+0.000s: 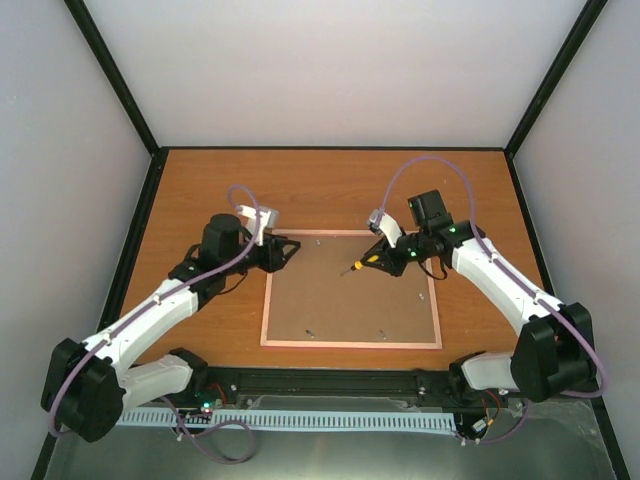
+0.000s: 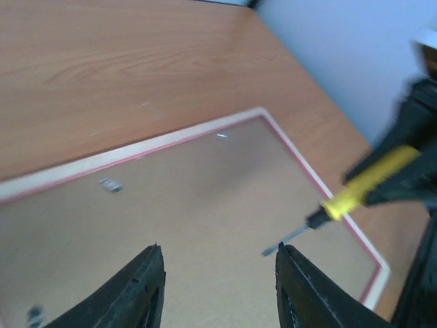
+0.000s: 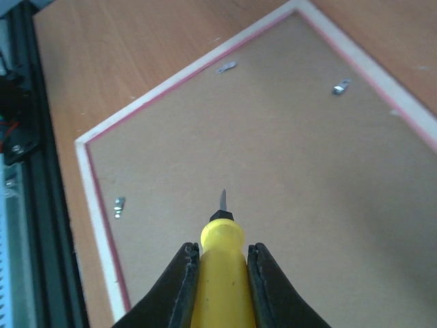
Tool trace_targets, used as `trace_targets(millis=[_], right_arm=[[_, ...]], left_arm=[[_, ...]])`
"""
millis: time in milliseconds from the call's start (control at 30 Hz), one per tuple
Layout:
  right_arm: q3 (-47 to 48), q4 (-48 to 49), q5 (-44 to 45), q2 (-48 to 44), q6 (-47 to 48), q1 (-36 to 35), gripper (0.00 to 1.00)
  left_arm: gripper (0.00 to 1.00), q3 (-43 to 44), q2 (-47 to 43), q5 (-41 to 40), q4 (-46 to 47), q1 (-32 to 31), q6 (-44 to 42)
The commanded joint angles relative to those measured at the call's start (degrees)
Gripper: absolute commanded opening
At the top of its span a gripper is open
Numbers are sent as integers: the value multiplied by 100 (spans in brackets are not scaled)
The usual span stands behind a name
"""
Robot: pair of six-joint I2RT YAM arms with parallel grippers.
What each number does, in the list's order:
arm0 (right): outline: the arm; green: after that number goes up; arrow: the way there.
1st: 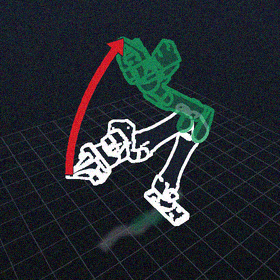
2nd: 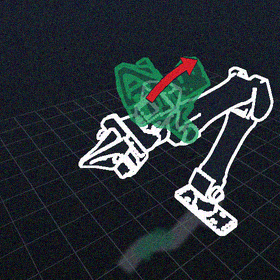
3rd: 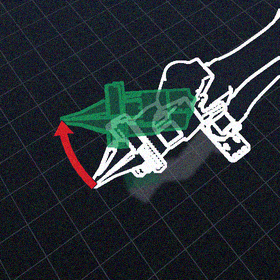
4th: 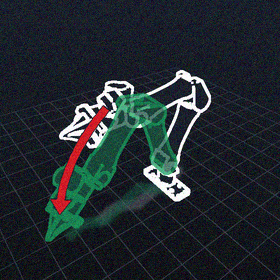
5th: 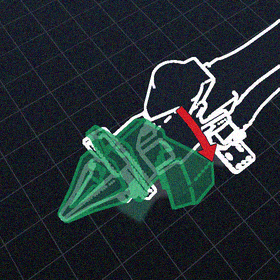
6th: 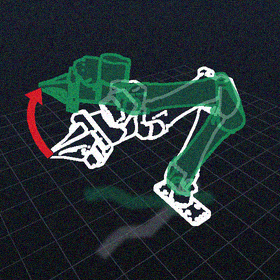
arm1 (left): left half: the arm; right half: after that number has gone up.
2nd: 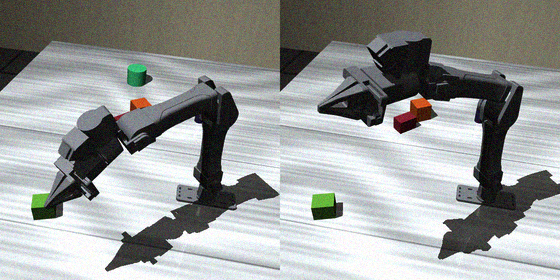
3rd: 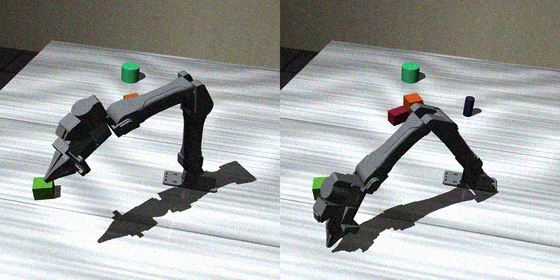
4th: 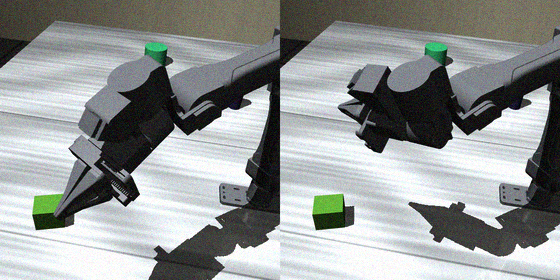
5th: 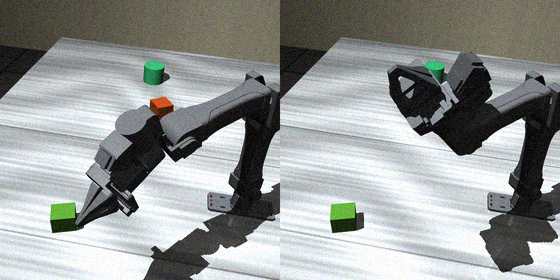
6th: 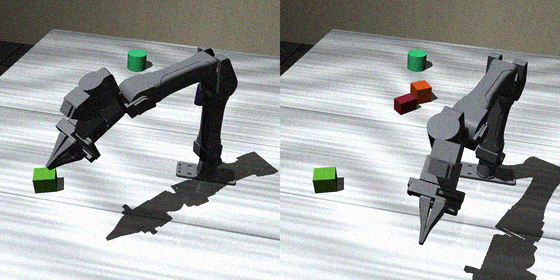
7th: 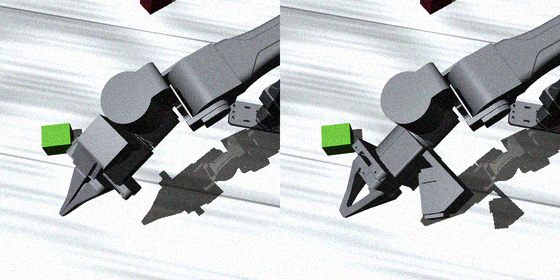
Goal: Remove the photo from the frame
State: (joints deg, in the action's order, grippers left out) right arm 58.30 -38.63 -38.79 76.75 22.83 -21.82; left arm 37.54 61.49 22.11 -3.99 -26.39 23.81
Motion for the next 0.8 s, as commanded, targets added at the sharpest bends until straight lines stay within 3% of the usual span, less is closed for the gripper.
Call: trace_targets(millis=[0, 100, 167, 333, 767], right_arm=[[-209, 172, -908, -152, 217, 138, 3], [-187, 236, -1051, -124, 152, 179, 3], [-159, 185, -1145, -68, 162, 179, 3], [-219, 91, -1303, -21, 282, 179, 3], [-66, -218, -1632, 259, 469, 179, 3]], left_arm=[[45, 526, 174, 928, -44, -876, -1878], [48, 868, 773, -106, -472, -1829, -2471], [50, 939, 1080, -453, -449, -2144, -2589], [53, 964, 1418, -1097, 345, -2790, -2808], [40, 1486, 2069, -2407, 345, -2951, -3407]])
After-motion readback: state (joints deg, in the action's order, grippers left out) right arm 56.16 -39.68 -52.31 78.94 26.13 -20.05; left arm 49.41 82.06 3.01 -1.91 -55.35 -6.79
